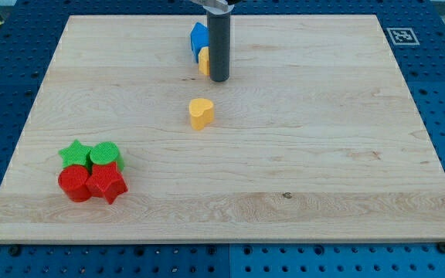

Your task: Nudge the blue triangle along with the blue cube right a bit

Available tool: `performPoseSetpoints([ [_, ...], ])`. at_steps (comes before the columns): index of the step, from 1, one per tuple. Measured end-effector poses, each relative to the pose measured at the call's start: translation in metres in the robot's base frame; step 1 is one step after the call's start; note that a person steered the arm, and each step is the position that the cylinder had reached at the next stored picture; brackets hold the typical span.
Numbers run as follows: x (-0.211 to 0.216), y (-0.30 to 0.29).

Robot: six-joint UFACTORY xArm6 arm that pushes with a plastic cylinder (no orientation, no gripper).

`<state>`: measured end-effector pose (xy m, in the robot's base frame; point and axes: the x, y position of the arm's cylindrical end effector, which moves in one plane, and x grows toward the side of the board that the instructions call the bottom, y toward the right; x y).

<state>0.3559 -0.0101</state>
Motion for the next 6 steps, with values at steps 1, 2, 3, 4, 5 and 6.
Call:
performPoseSetpoints([
  [1,0.000,0.000],
  [2,0.006,0.011],
  [3,0.023,0.029],
  [4,0.025,0.056],
  [5,0.009,0.093],
  [6,-0.013,0.105],
])
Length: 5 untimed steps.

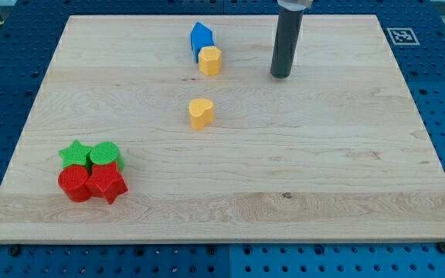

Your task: Nudge the blue triangle along with the blue cube right a bit

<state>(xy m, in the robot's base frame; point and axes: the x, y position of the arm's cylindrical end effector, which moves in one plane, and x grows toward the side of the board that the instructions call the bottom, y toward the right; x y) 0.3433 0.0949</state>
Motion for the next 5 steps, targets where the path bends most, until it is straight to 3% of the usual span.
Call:
performPoseSetpoints([
  [1,-0.006,-0.001],
  [4,-0.151,-0.128],
  [5,-0.144,-0.169],
])
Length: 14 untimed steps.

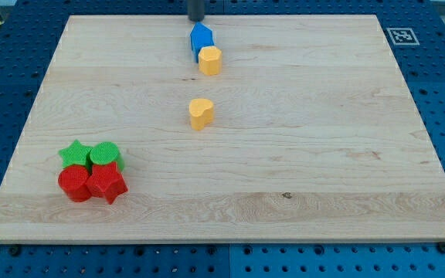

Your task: Nudge the blue triangle along with the blue cube right a bit

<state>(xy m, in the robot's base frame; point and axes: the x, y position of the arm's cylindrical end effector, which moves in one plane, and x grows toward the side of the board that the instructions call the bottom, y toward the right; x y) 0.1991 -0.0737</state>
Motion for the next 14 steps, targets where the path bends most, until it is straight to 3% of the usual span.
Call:
performPoseSetpoints([
  [1,0.026,-0.025],
  [6,0.075,-0.025],
  [14,0.076,0.015],
])
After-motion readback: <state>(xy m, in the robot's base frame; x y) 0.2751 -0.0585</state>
